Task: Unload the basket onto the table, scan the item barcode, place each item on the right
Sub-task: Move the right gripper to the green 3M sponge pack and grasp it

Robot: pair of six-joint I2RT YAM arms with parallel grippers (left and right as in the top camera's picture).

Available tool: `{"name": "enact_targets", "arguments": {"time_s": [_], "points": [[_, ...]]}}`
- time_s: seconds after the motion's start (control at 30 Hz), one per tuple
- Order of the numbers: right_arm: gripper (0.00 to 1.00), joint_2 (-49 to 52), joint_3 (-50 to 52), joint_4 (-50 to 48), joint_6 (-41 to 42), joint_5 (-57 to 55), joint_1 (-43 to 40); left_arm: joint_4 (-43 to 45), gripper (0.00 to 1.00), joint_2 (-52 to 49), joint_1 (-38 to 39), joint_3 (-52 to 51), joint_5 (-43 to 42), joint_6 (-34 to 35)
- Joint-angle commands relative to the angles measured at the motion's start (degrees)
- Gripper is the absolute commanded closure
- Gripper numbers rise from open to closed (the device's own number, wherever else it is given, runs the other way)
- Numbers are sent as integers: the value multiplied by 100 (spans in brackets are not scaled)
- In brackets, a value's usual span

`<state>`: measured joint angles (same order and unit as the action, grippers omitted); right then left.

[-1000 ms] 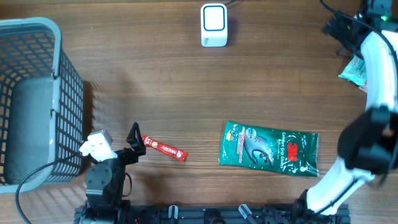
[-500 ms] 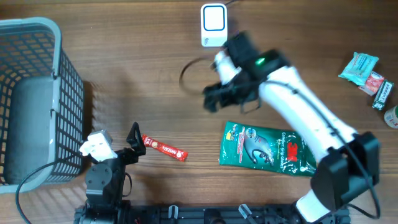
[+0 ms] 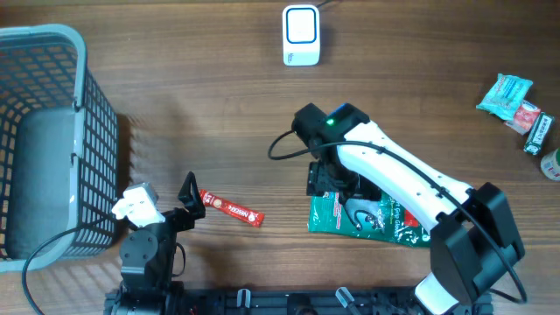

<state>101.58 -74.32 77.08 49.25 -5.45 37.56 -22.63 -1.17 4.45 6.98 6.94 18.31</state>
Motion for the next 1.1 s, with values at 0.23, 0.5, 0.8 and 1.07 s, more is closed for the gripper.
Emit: {"name": "enact_targets", "arguments": {"time_s": [0.23,0.5,0.8,1.07], "points": [[10,55,2564,-2833,-1032,1034,-367,33,0,24,22,-26,-50,-9],[95,52,2192,-3995,-743,2299,-407,33,0,24,22,-26,-50,-9],[95,52,437,-3554,-188,2643,-411,35,0,24,22,-26,-50,-9],[0,52,407,-3309,-800,2072,-400,35,0,24,22,-26,-50,-9]]}}
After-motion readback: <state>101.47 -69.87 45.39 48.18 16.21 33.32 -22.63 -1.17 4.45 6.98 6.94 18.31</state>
